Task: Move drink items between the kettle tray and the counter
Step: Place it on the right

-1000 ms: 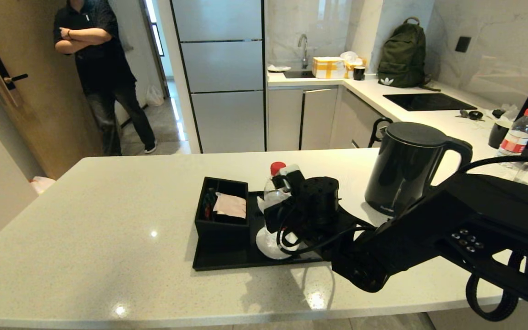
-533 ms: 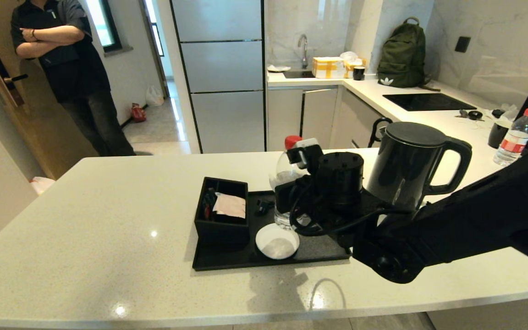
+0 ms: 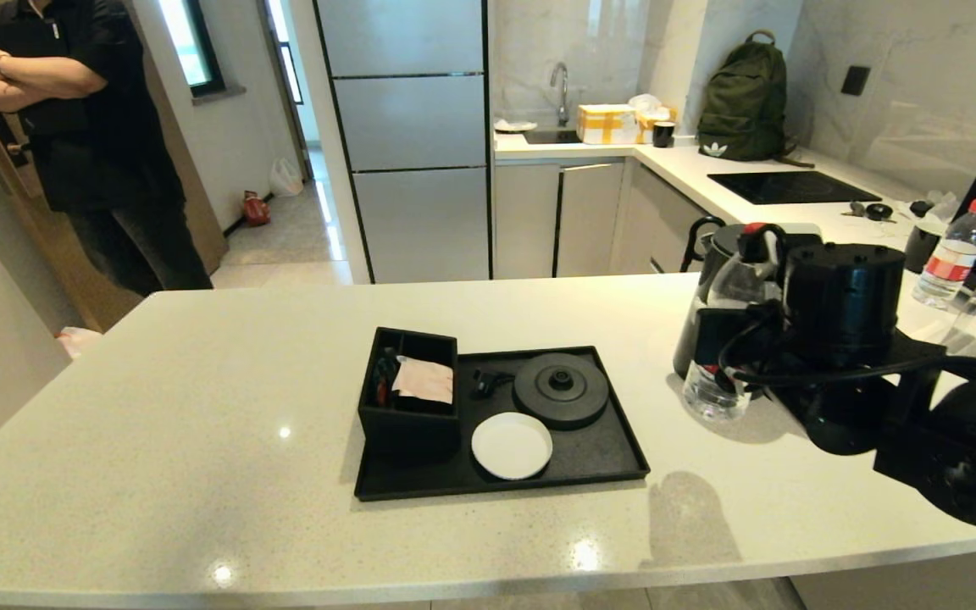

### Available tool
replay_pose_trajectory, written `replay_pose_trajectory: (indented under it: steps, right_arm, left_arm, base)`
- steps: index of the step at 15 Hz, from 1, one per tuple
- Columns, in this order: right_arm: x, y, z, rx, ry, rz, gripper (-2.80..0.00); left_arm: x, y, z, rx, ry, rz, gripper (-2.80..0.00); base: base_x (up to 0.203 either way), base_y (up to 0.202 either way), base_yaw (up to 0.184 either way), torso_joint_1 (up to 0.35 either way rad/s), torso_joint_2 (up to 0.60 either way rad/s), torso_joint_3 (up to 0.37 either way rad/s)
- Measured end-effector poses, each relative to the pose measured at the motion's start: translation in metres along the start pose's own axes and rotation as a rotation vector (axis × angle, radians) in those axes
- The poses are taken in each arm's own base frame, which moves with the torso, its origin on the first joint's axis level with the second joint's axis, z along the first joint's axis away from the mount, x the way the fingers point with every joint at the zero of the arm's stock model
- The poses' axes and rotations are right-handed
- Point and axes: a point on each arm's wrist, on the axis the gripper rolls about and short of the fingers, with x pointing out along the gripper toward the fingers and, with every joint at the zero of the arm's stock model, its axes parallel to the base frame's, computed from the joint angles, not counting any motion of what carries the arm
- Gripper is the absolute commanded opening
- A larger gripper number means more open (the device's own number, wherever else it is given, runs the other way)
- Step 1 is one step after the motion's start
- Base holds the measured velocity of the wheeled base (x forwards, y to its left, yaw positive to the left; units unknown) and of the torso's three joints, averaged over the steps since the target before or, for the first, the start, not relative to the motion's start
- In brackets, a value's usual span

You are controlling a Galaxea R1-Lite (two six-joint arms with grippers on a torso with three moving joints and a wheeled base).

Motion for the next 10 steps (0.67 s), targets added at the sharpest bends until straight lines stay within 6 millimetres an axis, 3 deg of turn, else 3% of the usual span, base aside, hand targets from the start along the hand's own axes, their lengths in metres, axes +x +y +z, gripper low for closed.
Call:
replay_pose_trajectory:
  steps: [5, 10]
  right_arm:
    - [0.005, -0.044, -0.030, 0.059, 0.051, -0.151, -2.80]
    - [0.018, -0.048, -0.057, 0.090, 0.057, -0.180, -2.80]
  left_arm:
    - [0.000, 0.000, 0.000, 0.000, 0.000, 0.000, -2.80]
    - [0.000, 0.000, 0.000, 0.000, 0.000, -0.001, -2.80]
  base:
    - [0.000, 0.000, 0.000, 0.000, 0.00, 0.000]
    - [0.000, 0.000, 0.000, 0.000, 0.00, 0.000]
